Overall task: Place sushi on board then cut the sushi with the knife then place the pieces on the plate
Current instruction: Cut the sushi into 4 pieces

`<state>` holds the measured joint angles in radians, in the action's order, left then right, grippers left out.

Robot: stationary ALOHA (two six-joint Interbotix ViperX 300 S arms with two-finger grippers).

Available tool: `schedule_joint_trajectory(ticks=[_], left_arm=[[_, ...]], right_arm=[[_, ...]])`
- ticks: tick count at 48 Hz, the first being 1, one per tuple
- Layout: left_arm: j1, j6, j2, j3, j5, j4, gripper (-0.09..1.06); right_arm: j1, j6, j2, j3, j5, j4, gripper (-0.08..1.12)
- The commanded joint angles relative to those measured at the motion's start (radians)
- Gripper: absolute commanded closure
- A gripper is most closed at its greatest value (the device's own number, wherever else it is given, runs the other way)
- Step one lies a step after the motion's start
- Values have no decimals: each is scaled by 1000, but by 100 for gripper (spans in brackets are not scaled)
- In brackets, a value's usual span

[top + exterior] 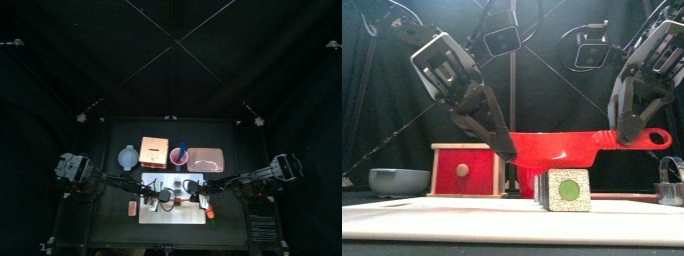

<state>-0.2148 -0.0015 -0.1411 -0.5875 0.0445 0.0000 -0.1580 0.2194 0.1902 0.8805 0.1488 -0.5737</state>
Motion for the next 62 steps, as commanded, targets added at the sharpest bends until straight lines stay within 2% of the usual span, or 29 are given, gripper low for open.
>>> schedule_joint_trajectory(ticks=[1,44,62], left_arm=[[-2,3,5,29,-11,-2,58],[-5,2,5,31,-9,-14,58],[-5,3,-2,28,-9,-38,58]], right_arm=[[0,2,11,-15,-9,-2,69],[2,2,9,-18,-14,-3,69],[0,2,3,-15,-14,-5,69]])
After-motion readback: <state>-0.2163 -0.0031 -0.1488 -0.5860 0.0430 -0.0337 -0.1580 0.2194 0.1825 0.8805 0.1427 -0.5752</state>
